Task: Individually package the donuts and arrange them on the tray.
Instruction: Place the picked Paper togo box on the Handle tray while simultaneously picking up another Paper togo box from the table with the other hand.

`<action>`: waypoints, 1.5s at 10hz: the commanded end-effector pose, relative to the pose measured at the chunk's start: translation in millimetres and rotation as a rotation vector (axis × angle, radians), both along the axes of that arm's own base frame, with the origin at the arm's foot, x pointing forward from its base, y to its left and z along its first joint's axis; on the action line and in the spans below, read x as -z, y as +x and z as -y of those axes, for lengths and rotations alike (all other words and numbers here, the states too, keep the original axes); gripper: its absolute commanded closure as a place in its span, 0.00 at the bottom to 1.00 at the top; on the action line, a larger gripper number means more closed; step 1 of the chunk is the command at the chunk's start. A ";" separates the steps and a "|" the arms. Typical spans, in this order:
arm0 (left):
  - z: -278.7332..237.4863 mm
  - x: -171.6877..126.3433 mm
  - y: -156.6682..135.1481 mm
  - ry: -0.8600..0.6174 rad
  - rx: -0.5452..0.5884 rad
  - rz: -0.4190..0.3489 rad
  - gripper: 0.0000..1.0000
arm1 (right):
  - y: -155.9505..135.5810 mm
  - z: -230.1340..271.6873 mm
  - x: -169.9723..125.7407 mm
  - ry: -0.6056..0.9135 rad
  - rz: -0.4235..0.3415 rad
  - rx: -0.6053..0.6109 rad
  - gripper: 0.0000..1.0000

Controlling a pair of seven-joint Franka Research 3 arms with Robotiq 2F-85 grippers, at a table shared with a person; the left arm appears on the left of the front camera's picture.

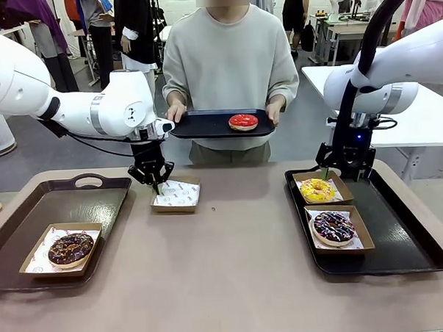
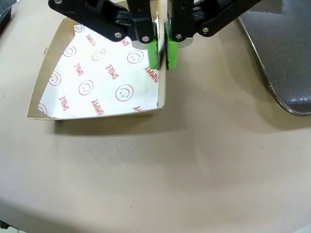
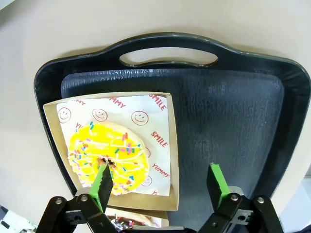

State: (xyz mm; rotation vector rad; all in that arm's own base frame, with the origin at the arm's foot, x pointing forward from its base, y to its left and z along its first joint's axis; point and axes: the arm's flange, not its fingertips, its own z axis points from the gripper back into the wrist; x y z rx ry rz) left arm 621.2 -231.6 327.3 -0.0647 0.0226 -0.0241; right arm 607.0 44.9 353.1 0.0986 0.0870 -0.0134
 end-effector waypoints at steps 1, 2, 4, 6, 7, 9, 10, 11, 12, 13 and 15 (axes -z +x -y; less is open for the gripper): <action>0.9 -3.2 1.7 0.017 -0.007 -0.016 1.00 | -4.2 4.1 -1.5 0.035 0.010 -0.011 0.00; 0.3 -4.6 0.4 0.019 -0.008 -0.012 1.00 | -6.0 5.8 -3.5 0.038 0.008 -0.004 0.00; -2.2 -6.8 -1.0 0.018 -0.011 -0.011 1.00 | -9.5 9.6 -8.1 0.050 0.012 0.006 0.00; -1.4 -11.1 -4.9 0.015 0.020 -0.082 1.00 | -17.0 11.2 -14.8 0.094 -0.003 -0.003 0.00; 0.7 -30.4 -14.0 -0.010 0.054 -0.079 1.00 | -32.3 17.8 -30.5 0.205 -0.027 -0.031 0.00; 5.7 -80.4 -31.0 -0.055 0.085 -0.054 1.00 | -77.7 44.1 -64.6 0.398 0.013 -0.036 0.00; 8.7 -104.0 -36.0 -0.070 0.081 -0.035 1.00 | -104.4 62.4 -77.0 0.476 0.055 -0.025 0.00; 13.8 -126.8 -40.9 -0.066 0.074 -0.003 1.00 | -137.0 85.0 -87.7 0.556 0.114 0.021 0.00; 18.4 -143.2 -42.9 -0.074 0.074 0.013 1.00 | -166.8 105.1 -93.2 0.618 0.170 0.082 0.00; 23.1 -156.1 -43.4 -0.078 0.072 0.025 1.00 | -197.9 122.4 -96.5 0.673 0.217 0.119 0.00; 33.8 -176.8 -36.6 -0.083 0.048 0.051 1.00 | -250.3 150.6 -98.1 0.743 0.303 0.205 0.00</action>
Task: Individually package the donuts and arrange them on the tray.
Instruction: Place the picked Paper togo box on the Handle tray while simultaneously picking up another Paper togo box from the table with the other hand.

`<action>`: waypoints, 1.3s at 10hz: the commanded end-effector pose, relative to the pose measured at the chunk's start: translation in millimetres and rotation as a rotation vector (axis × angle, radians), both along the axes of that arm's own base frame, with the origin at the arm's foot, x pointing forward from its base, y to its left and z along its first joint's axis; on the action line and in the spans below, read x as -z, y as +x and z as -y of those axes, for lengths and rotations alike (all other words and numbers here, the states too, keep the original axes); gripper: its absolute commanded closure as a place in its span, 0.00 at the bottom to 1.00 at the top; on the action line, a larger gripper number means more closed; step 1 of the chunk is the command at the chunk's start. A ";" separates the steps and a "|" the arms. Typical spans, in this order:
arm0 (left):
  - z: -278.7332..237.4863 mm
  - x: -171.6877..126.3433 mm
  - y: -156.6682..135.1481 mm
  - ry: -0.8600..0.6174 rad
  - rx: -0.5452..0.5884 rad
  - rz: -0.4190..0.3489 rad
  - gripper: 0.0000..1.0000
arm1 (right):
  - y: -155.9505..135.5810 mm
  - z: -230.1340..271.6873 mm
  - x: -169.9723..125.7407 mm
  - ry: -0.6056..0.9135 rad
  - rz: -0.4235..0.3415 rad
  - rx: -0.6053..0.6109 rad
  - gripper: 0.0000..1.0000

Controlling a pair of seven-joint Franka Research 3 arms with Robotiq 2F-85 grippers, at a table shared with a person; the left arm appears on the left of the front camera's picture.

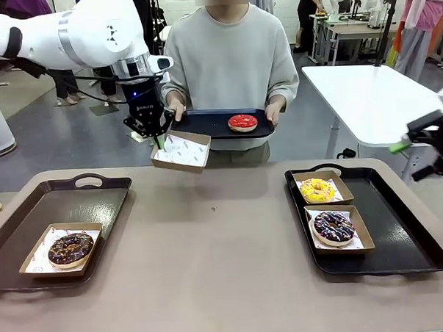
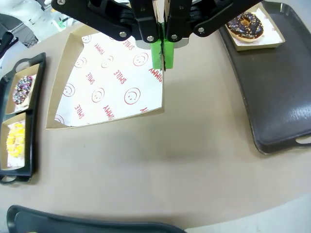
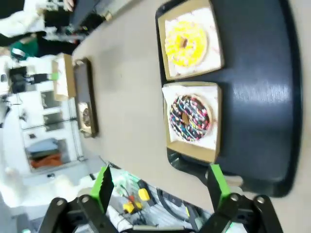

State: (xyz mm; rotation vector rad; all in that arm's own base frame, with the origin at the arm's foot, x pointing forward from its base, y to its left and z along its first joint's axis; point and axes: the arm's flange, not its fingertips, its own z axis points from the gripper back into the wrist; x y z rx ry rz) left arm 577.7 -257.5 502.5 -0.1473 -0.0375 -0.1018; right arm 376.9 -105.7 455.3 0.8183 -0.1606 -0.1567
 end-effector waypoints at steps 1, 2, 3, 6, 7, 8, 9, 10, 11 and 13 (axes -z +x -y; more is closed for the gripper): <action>15.3 -7.1 14.4 0.003 -0.039 -0.002 1.00 | -44.5 10.3 5.2 0.045 0.093 0.111 0.00; 24.1 -7.6 21.7 0.010 -0.044 -0.002 1.00 | -64.4 19.7 6.1 0.080 0.132 0.151 0.00; 32.6 -6.1 29.3 0.016 -0.042 -0.007 1.00 | -80.6 35.3 9.0 0.139 0.173 0.197 0.00; 53.9 6.4 48.4 0.058 -0.037 -0.019 1.00 | -88.9 98.0 20.3 0.349 0.237 0.221 0.00; 36.4 6.3 29.0 0.005 -0.022 -0.002 1.00 | -78.7 117.2 21.9 0.403 0.229 0.207 0.00; 36.4 6.3 29.0 0.005 -0.022 -0.002 1.00 | -69.3 129.1 25.8 0.444 0.213 0.203 0.00; 36.4 6.3 29.0 0.005 -0.022 -0.002 1.00 | -60.9 137.9 31.4 0.471 0.199 0.192 0.00; 36.4 6.3 29.0 0.005 -0.022 -0.002 1.00 | -52.4 144.5 38.7 0.492 0.171 0.178 0.00; 36.4 6.3 29.0 0.005 -0.022 -0.002 1.00 | -44.0 148.7 44.9 0.500 0.144 0.163 0.00; 36.4 6.3 29.0 0.005 -0.022 -0.002 1.00 | -70.2 127.1 32.9 0.463 0.184 0.213 0.00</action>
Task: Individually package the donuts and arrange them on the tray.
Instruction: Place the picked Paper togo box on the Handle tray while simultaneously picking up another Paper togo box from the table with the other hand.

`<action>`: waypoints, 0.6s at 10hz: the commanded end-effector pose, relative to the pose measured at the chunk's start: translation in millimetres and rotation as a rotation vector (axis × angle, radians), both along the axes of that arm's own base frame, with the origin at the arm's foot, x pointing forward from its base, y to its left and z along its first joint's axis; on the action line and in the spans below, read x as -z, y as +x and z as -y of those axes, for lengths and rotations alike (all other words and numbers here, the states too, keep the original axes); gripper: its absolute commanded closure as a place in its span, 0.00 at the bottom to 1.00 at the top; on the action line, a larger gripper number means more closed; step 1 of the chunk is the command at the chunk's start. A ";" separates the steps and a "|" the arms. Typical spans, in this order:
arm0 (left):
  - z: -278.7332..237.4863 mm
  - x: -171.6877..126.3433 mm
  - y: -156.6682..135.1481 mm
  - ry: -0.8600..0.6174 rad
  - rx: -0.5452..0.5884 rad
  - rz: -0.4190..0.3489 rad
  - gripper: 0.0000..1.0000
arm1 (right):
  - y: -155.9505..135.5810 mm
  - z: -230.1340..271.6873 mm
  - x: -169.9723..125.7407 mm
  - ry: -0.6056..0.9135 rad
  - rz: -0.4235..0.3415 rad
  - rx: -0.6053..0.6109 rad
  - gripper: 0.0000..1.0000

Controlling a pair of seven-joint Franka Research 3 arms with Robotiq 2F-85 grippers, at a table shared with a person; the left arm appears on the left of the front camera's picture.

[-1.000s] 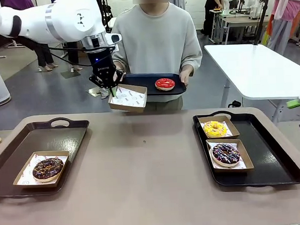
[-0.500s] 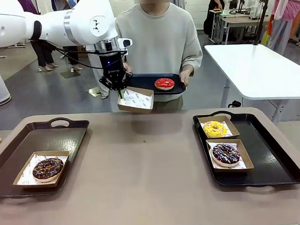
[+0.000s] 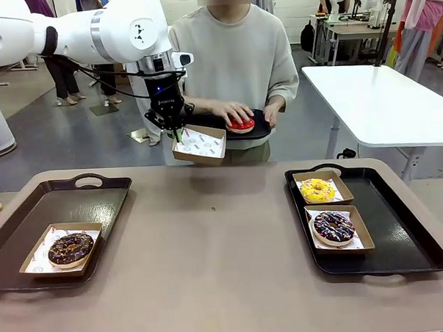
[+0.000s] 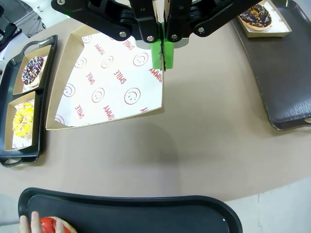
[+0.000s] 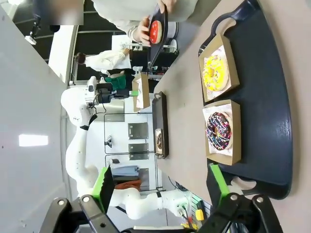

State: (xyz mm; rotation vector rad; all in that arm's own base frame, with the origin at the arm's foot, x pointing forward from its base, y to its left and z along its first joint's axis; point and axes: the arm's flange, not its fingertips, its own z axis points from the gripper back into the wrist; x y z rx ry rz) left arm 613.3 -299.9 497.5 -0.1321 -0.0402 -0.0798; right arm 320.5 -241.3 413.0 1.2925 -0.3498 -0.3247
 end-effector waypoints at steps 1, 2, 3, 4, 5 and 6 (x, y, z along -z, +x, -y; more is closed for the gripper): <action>-5.9 1.2 -6.6 -0.010 0.001 -0.004 1.00 | -13.8 -8.5 -9.4 -0.017 0.029 0.029 0.00; -5.9 1.2 -6.6 -0.010 0.001 -0.004 1.00 | -13.8 -8.5 -9.4 -0.017 0.029 0.029 0.00; -5.9 1.2 -6.6 -0.010 0.001 -0.004 1.00 | -13.8 -8.5 -9.4 -0.017 0.029 0.029 0.00; -5.9 1.2 -6.6 -0.010 0.001 -0.004 1.00 | -13.8 -8.5 -9.4 -0.017 0.029 0.029 0.00; -5.9 1.2 -6.6 -0.010 0.001 -0.004 1.00 | -13.8 -8.5 -9.4 -0.017 0.029 0.029 0.00; -5.9 1.2 -6.6 -0.010 0.001 -0.004 1.00 | -13.8 -8.5 -9.4 -0.017 0.029 0.029 0.00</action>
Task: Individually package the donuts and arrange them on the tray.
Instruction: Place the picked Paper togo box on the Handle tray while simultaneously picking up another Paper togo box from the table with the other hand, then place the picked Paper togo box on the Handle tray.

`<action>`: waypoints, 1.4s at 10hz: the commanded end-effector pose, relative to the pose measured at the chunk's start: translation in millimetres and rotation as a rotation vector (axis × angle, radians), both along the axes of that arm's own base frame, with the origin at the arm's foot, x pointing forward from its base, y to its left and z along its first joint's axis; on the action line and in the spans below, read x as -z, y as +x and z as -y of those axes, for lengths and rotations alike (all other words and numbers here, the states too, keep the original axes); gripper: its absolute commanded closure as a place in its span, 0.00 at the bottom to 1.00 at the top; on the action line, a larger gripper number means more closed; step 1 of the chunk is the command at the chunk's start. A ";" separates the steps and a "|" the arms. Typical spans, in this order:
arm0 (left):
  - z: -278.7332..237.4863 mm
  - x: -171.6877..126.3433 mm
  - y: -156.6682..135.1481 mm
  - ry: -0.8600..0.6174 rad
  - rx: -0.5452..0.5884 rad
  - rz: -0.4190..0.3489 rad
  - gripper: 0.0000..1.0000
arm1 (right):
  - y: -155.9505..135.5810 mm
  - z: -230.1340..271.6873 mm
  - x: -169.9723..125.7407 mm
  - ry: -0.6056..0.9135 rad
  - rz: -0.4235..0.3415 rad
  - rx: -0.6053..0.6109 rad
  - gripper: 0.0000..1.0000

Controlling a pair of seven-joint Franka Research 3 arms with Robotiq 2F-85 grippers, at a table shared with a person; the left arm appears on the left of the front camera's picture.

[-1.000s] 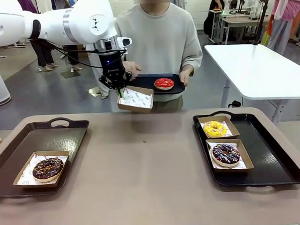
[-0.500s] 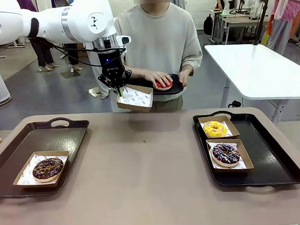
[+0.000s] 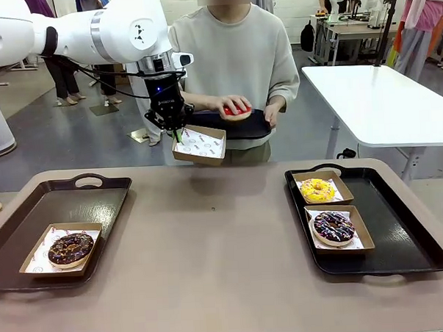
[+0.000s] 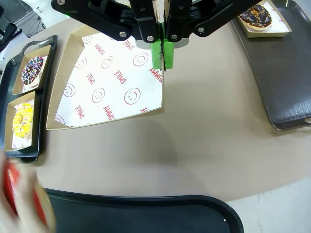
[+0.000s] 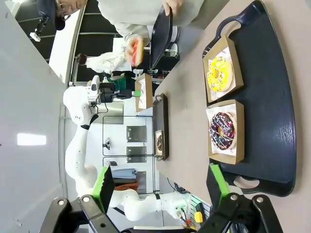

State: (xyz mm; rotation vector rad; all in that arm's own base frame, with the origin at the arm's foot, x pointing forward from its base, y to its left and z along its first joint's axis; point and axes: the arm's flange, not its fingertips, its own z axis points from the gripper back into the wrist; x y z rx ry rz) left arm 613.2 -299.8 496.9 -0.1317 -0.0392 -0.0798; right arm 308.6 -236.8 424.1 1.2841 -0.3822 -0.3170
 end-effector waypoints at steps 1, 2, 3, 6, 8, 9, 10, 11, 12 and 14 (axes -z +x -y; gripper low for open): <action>-5.9 0.7 -6.5 -0.010 0.001 -0.003 1.00 | -2.0 -3.9 1.7 -0.005 0.003 0.015 0.00; -5.9 0.7 -6.5 -0.010 0.001 -0.003 1.00 | -2.0 -3.9 1.7 -0.005 0.003 0.015 0.00; -5.9 0.7 -6.5 -0.010 0.001 -0.003 1.00 | -2.0 -3.9 1.7 -0.005 0.003 0.015 0.00; -5.9 0.7 -6.5 -0.010 0.001 -0.003 1.00 | -2.0 -3.9 1.7 -0.005 0.003 0.015 0.00; -5.9 0.7 -6.5 -0.010 0.001 -0.003 1.00 | -2.0 -3.9 1.7 -0.005 0.003 0.015 0.00; -5.9 0.7 -6.5 -0.010 0.001 -0.003 1.00 | -2.0 -3.9 1.7 -0.005 0.003 0.015 0.00; -5.9 0.7 -6.5 -0.010 0.001 -0.003 1.00 | -2.0 -3.9 1.7 -0.005 0.003 0.015 0.00; -5.9 0.7 -6.5 -0.010 0.001 -0.003 1.00 | -2.0 -3.9 1.7 -0.005 0.003 0.015 0.00; -5.9 0.7 -6.5 -0.010 0.001 -0.003 1.00 | -2.0 -3.9 1.7 -0.005 0.003 0.015 0.00; -5.9 0.7 -6.5 -0.010 0.001 -0.003 1.00 | -2.0 -3.9 1.7 -0.005 0.003 0.015 0.00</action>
